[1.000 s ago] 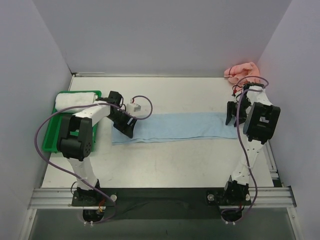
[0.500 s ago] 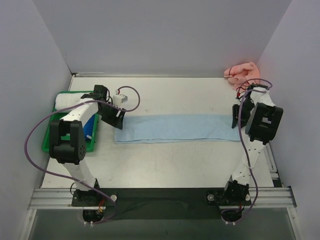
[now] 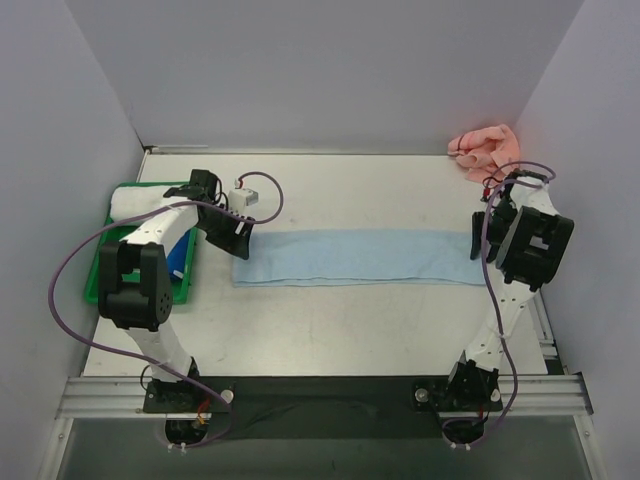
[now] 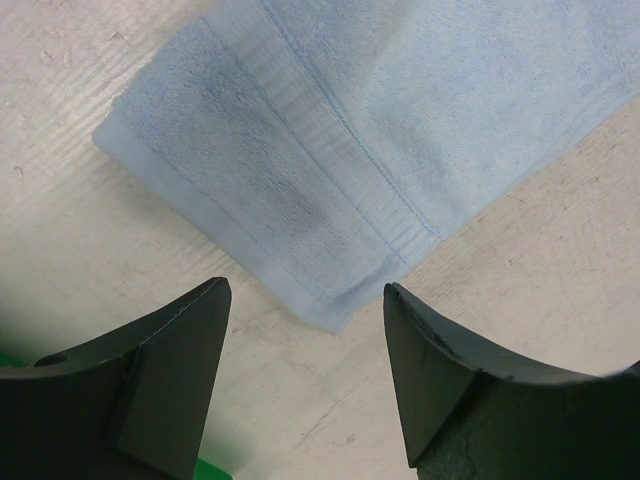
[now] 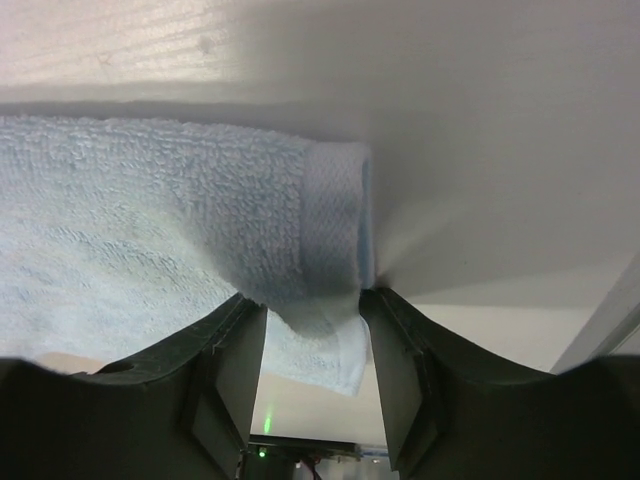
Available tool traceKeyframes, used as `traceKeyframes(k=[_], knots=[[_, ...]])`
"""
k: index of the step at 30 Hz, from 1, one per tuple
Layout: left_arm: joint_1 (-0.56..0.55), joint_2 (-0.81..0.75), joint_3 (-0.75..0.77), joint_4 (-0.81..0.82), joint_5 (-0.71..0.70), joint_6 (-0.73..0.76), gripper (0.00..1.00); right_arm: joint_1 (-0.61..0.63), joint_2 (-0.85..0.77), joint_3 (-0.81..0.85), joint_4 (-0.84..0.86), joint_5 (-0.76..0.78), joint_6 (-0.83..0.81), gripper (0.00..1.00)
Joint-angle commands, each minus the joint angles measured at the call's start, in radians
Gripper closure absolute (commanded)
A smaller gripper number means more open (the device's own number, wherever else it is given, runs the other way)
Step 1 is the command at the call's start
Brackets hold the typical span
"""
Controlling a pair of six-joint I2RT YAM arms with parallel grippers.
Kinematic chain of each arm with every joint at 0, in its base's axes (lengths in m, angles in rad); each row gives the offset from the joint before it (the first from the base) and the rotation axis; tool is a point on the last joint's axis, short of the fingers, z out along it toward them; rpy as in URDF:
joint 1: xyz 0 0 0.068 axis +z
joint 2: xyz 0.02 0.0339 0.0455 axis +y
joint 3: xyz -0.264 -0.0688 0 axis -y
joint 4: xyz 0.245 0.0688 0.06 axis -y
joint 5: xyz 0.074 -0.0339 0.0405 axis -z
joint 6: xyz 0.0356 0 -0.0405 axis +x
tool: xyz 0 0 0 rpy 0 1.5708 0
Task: Roll the towels
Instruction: Fold the towel
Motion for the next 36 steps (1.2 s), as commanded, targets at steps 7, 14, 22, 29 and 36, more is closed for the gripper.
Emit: traceKeyframes(k=[7, 14, 22, 29, 36], knots=[[-0.003, -0.063, 0.042, -0.013, 0.07, -0.042, 0.27, -0.061, 0.07, 0.146, -0.182, -0.046, -0.057, 1.0], [-0.036, -0.041, 0.009, -0.002, 0.147, -0.076, 0.32, -0.002, -0.065, 0.235, -0.219, -0.078, -0.075, 1.0], [-0.066, 0.051, -0.029, 0.075, 0.281, -0.172, 0.54, 0.198, -0.158, 0.147, -0.193, -0.236, 0.015, 1.0], [-0.076, 0.126, -0.063, 0.144, 0.246, -0.225, 0.66, 0.353, -0.122, 0.109, -0.169, -0.359, 0.083, 1.0], [-0.076, 0.161, -0.093, 0.154, 0.23, -0.231, 0.68, 0.494, -0.099, 0.12, -0.149, -0.408, 0.127, 1.0]])
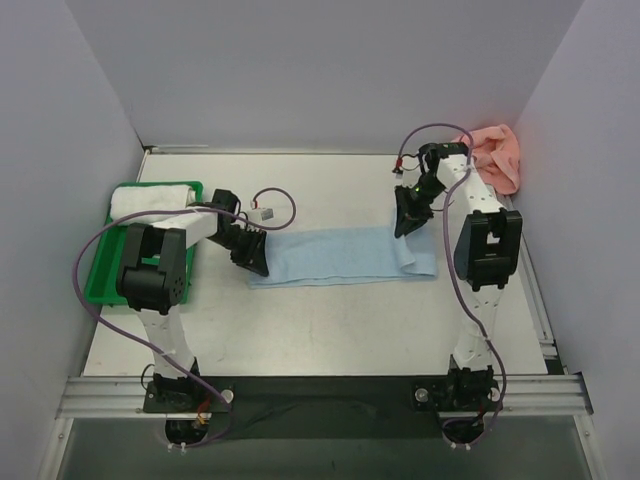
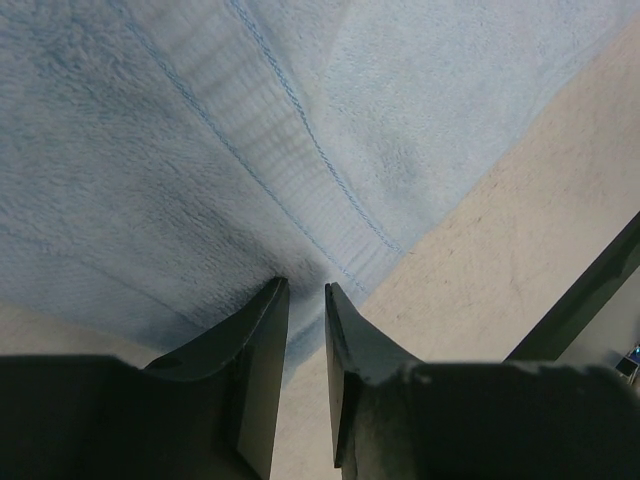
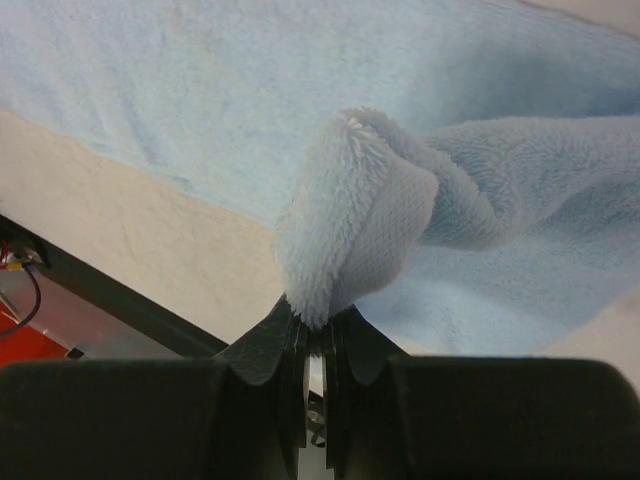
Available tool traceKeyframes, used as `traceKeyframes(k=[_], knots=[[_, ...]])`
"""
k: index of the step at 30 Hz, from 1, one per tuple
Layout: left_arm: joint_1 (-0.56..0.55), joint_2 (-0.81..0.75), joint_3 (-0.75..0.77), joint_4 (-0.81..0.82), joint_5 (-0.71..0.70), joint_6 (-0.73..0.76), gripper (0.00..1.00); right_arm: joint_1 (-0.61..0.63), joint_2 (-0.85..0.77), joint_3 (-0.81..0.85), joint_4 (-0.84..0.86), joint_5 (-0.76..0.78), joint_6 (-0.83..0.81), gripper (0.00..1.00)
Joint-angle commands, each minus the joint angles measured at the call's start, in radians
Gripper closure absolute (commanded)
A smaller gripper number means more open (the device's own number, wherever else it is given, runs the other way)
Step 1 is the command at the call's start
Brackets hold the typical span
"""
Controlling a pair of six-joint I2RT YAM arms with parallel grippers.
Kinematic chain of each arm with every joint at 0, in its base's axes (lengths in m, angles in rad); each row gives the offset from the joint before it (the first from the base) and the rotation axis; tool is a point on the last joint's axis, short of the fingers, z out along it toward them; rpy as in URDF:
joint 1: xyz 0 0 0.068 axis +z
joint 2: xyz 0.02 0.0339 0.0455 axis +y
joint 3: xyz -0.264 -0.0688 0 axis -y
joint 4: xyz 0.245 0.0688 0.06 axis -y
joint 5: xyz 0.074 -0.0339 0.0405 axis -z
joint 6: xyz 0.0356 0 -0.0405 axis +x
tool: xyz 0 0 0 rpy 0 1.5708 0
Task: Roll the towels
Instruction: Fold the towel
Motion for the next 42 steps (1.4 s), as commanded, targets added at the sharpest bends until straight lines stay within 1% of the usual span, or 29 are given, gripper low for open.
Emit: traceKeyframes(k=[1, 7, 14, 25, 28, 31, 32, 34, 35, 36, 39, 40, 42], knots=[[-0.003, 0.005, -0.005, 0.042, 0.0, -0.007, 0.68, 0.045, 0.024, 0.013, -0.029, -0.068, 0.049, 1.0], [-0.003, 0.011, -0.003, 0.043, 0.003, -0.01, 0.68, 0.1, 0.081, 0.044, -0.015, -0.103, 0.1, 1.0], [-0.003, 0.022, -0.008, 0.042, -0.005, -0.007, 0.68, 0.16, 0.119, 0.087, -0.001, -0.086, 0.12, 1.0], [-0.005, 0.03, -0.003, 0.043, -0.003, -0.007, 0.68, 0.2, 0.174, 0.139, 0.014, -0.089, 0.152, 1.0], [-0.003, 0.027, -0.003, 0.043, 0.008, -0.009, 0.66, 0.211, 0.199, 0.151, 0.016, -0.088, 0.155, 1.0], [0.0, 0.004, -0.015, 0.043, 0.052, 0.0, 0.57, 0.215, 0.223, 0.173, 0.016, -0.085, 0.16, 0.86], [-0.002, -0.022, -0.019, 0.045, 0.084, 0.008, 0.55, 0.214, 0.225, 0.184, 0.016, -0.094, 0.16, 0.76], [0.001, -0.053, -0.032, 0.042, 0.11, 0.022, 0.49, 0.205, 0.196, 0.185, 0.005, -0.165, 0.129, 0.66], [0.001, -0.093, -0.046, 0.043, 0.121, 0.039, 0.47, 0.203, 0.14, 0.175, 0.005, -0.186, 0.12, 0.53], [0.001, -0.114, -0.055, 0.042, 0.118, 0.048, 0.46, 0.199, 0.106, 0.141, 0.003, -0.195, 0.067, 0.48], [0.003, -0.191, -0.075, 0.043, 0.111, 0.075, 0.45, 0.162, -0.02, 0.09, 0.002, -0.194, 0.019, 0.46], [0.001, -0.209, -0.077, 0.043, 0.106, 0.079, 0.45, 0.148, -0.045, 0.063, 0.002, -0.195, 0.002, 0.47], [-0.002, -0.243, -0.069, 0.045, 0.092, 0.076, 0.45, 0.084, -0.082, 0.04, 0.0, -0.192, -0.007, 0.53]])
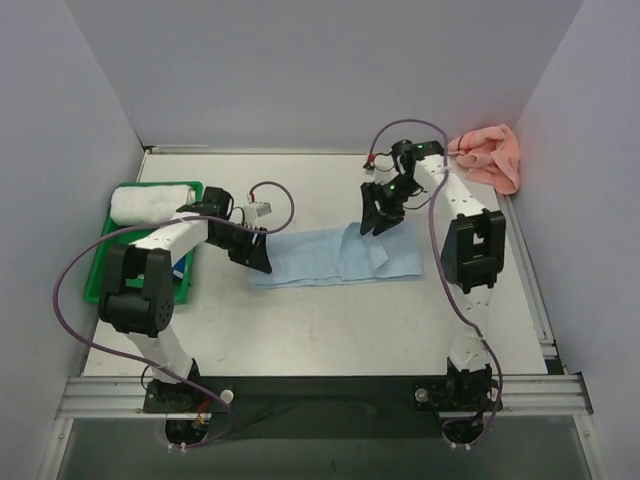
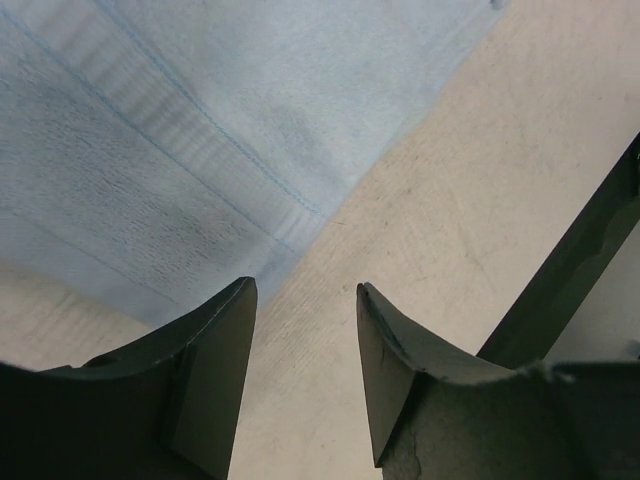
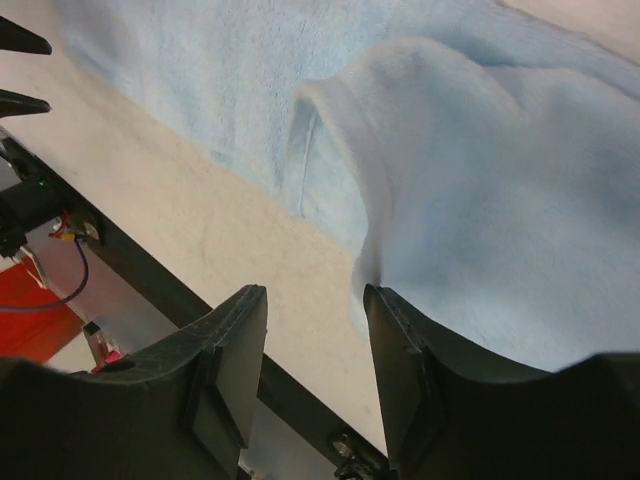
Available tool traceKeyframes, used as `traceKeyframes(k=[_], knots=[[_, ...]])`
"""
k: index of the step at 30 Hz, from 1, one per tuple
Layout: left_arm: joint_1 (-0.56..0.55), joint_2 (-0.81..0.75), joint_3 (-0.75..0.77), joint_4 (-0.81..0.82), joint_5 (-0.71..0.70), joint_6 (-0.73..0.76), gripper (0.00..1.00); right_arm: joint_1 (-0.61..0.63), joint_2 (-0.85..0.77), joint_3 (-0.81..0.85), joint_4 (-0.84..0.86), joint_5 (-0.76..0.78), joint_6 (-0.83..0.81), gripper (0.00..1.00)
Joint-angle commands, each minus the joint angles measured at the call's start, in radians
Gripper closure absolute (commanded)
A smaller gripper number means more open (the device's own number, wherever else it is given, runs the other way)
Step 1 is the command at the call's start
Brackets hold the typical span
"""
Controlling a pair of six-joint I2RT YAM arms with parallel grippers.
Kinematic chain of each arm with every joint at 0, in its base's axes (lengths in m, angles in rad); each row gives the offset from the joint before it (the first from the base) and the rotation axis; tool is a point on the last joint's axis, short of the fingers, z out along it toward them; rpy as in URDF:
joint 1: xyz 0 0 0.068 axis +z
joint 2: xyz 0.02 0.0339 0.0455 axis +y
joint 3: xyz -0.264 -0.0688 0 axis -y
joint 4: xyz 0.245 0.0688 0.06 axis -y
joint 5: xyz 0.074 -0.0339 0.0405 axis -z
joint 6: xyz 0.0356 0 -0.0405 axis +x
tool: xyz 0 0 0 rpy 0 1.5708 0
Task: Roll the towels
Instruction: Fold the towel
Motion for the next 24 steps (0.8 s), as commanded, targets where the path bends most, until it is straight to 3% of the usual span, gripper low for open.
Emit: traceKeyframes(k=[1, 3, 10, 14, 16, 20, 24], knots=[[-0.006, -0.091, 0.018, 0.03, 0.007, 0.029, 0.45, -0.111, -0.153, -0.028, -0.055, -0.036, -0.067, 0.56], [-0.015, -0.085, 0.025, 0.033, -0.025, 0.018, 0.47, -0.172, -0.13, -0.044, -0.056, -0.025, -0.074, 0.67], [-0.015, -0.008, 0.019, 0.052, -0.047, 0.004, 0.5, -0.197, -0.047, -0.048, -0.046, -0.036, -0.072, 0.74], [-0.015, 0.004, 0.022, 0.055, -0.052, 0.004, 0.5, -0.16, -0.012, -0.051, -0.03, 0.045, -0.044, 0.82], [-0.015, 0.004, 0.022, 0.058, -0.053, 0.004, 0.5, -0.142, -0.001, -0.064, -0.003, 0.096, -0.027, 0.82], [-0.017, 0.008, 0.024, 0.06, -0.052, 0.002, 0.5, -0.097, 0.04, -0.057, 0.002, 0.157, -0.007, 0.67], [-0.015, 0.01, 0.028, 0.06, -0.053, 0.004, 0.5, -0.056, 0.074, -0.063, 0.008, 0.226, 0.004, 0.62]])
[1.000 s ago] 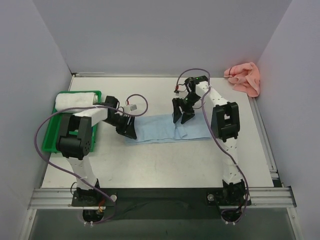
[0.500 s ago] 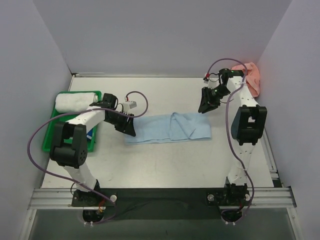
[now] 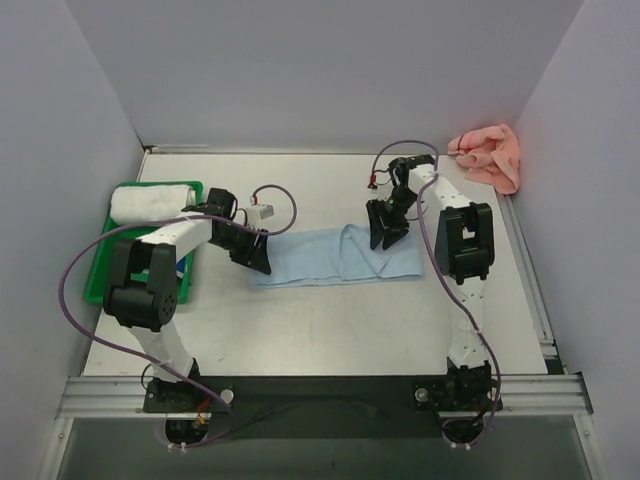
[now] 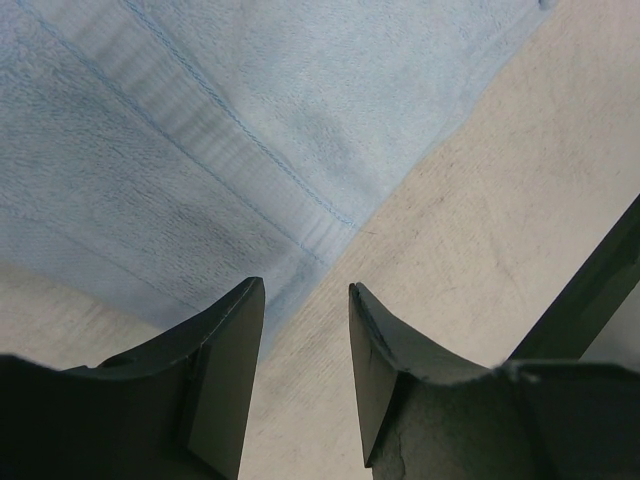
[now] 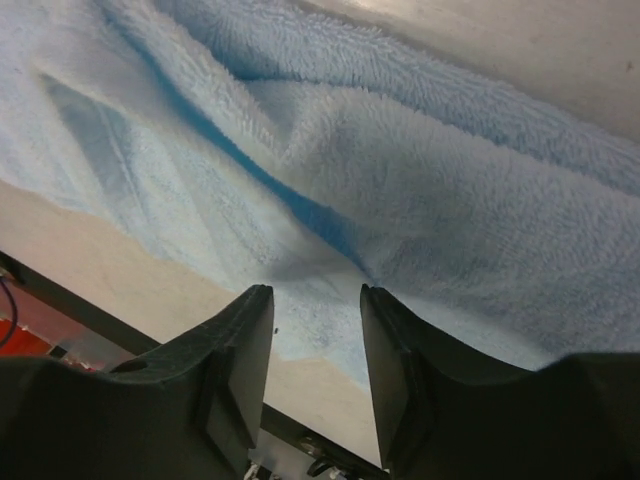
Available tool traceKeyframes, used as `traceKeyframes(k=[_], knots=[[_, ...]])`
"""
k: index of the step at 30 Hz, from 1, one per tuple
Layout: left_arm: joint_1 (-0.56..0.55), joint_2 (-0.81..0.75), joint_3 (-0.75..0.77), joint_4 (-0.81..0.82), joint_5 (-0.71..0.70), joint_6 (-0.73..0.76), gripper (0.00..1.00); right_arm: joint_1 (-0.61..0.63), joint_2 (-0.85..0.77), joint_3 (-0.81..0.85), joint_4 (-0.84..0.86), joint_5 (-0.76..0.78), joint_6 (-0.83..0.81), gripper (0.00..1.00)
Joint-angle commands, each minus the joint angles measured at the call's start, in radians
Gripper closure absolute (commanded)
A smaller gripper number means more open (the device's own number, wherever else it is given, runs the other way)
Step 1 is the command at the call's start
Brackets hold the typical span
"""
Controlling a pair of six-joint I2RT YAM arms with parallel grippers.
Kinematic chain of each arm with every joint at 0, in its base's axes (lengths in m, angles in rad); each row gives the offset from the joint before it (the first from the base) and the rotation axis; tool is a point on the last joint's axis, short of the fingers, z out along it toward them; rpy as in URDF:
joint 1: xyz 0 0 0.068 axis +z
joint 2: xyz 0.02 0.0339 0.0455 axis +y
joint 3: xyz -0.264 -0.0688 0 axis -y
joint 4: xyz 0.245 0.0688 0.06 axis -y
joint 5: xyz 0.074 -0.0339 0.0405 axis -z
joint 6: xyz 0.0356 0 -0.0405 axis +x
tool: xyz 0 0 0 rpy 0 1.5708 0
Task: Roll the towels
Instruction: Fold the towel
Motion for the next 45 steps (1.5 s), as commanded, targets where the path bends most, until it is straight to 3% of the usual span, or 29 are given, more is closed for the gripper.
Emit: traceKeyframes(k=[1, 4, 9, 19, 30, 33, 34, 37, 41, 45], knots=[[-0.002, 0.003, 0.025, 0.029, 0.003, 0.0, 0.5, 0.016, 0.019, -0.006, -0.03, 0.098, 0.022, 0.58], [-0.002, 0.015, 0.027, 0.031, -0.005, 0.001, 0.5, 0.033, 0.024, -0.015, -0.03, 0.105, 0.022, 0.5], [-0.002, 0.041, 0.022, 0.031, -0.005, 0.0, 0.5, 0.043, 0.01, -0.043, -0.034, 0.077, 0.025, 0.5], [-0.002, 0.058, 0.024, 0.037, 0.006, -0.009, 0.5, 0.054, -0.061, -0.042, -0.048, -0.222, 0.07, 0.53], [-0.002, 0.056, 0.027, 0.036, 0.021, -0.017, 0.51, 0.146, 0.05, 0.063, -0.069, -0.48, 0.065, 0.57], [-0.002, 0.044, 0.022, 0.034, 0.023, -0.011, 0.51, 0.139, -0.036, 0.04, -0.045, -0.402, 0.039, 0.67], [-0.002, 0.044, 0.024, 0.034, 0.021, -0.008, 0.51, 0.123, -0.104, 0.02, -0.022, -0.312, 0.043, 0.78], [-0.002, 0.052, 0.035, 0.031, 0.026, -0.005, 0.51, 0.077, -0.201, -0.089, 0.099, -0.134, 0.067, 0.89], [-0.004, 0.06, 0.044, 0.028, 0.026, -0.008, 0.51, 0.068, -0.245, -0.124, 0.127, 0.124, 0.014, 0.98], [-0.002, 0.069, 0.047, 0.029, 0.023, -0.008, 0.51, 0.07, -0.196, -0.14, 0.127, 0.235, 0.001, 1.0]])
